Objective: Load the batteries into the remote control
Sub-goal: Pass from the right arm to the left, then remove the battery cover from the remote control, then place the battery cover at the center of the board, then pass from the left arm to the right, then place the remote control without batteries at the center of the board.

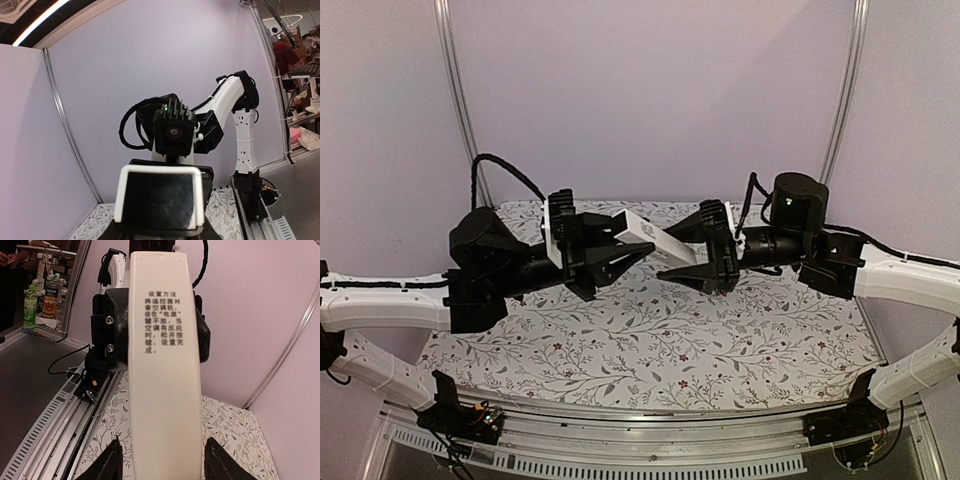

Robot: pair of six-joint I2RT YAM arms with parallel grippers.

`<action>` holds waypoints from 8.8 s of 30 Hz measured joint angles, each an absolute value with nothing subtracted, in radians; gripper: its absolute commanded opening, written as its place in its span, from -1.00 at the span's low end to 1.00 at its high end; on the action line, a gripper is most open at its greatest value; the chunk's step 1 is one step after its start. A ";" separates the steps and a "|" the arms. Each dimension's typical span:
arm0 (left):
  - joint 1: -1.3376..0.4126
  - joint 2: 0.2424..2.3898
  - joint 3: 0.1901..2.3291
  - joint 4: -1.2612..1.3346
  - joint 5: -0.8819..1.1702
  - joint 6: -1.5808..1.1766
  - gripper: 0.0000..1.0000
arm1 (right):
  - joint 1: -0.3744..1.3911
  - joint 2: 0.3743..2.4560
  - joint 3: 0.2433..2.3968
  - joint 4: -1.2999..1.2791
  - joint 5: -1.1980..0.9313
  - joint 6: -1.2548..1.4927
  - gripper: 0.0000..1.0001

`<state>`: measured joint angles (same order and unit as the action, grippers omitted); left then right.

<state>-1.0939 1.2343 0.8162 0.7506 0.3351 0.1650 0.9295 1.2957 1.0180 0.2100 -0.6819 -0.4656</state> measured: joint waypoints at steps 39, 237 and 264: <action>-1.090 1.118 0.858 0.603 -0.033 -0.191 -1.00 | 1.072 1.337 0.957 0.531 -0.232 -0.891 0.94; -1.002 1.081 0.763 0.537 0.548 0.035 -1.00 | 1.013 1.281 1.027 0.146 -0.592 -0.437 0.10; -1.003 1.079 0.737 0.651 0.397 -0.004 0.51 | 1.034 1.342 1.007 0.277 -0.415 -0.220 -1.00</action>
